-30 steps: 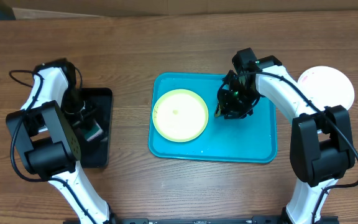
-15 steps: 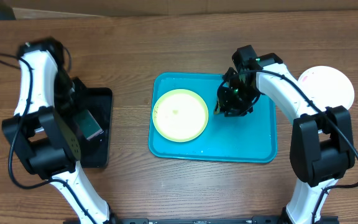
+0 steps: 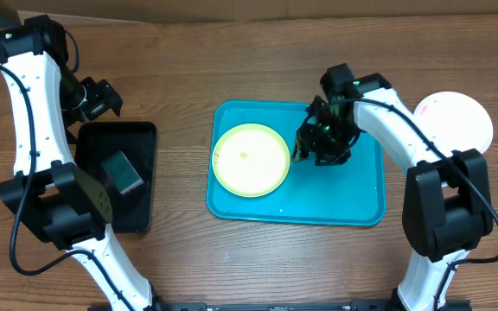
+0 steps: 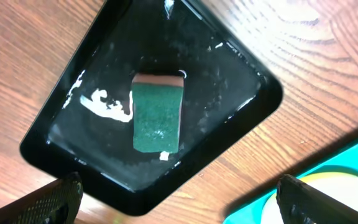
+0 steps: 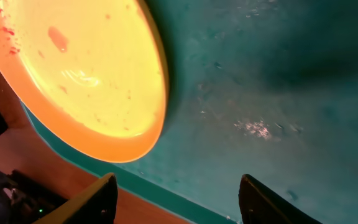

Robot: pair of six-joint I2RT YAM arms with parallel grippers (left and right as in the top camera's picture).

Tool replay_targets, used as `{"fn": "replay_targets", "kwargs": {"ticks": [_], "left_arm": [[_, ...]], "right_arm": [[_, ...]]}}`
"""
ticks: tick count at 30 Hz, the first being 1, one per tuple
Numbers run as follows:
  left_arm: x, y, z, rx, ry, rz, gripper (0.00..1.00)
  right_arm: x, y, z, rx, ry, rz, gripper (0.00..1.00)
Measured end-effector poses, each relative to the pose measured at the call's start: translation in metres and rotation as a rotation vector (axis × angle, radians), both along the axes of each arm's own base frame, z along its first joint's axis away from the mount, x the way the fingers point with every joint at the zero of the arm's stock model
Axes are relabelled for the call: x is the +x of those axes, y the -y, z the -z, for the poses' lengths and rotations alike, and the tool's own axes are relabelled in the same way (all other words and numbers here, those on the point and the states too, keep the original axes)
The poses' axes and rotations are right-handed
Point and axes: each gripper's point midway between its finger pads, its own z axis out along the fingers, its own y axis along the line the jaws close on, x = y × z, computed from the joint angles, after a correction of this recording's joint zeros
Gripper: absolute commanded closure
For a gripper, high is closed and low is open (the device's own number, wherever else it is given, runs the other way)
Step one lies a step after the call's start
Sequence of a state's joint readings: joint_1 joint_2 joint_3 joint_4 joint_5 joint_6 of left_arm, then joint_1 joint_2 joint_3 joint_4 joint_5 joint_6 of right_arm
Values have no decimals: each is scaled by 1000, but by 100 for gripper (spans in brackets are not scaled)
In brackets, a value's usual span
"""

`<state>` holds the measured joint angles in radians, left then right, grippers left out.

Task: Clean dirty plates on tray and stack at the side
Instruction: 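Release the sponge into the black tray and raise the left gripper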

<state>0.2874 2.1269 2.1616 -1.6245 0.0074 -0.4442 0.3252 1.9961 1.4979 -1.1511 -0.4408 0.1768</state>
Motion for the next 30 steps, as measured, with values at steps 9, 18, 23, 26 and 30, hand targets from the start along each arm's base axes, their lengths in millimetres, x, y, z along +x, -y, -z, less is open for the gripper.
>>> {"fn": "replay_targets", "kwargs": {"ticks": [9, 18, 23, 26, 30], "left_arm": [[2, 0, 0, -1, 9, 0, 0], [2, 0, 0, -2, 10, 0, 0], [2, 0, 0, -2, 10, 0, 0], [2, 0, 0, -2, 10, 0, 0], [2, 0, 0, -2, 10, 0, 0]], "right_arm": [[17, -25, 7, -79, 130, 7, 36], [29, -17, 15, -168, 171, 85, 44], [30, -17, 37, -191, 132, 99, 54], [28, -16, 47, -202, 109, 99, 59], [28, -16, 49, -203, 105, 100, 59]]}}
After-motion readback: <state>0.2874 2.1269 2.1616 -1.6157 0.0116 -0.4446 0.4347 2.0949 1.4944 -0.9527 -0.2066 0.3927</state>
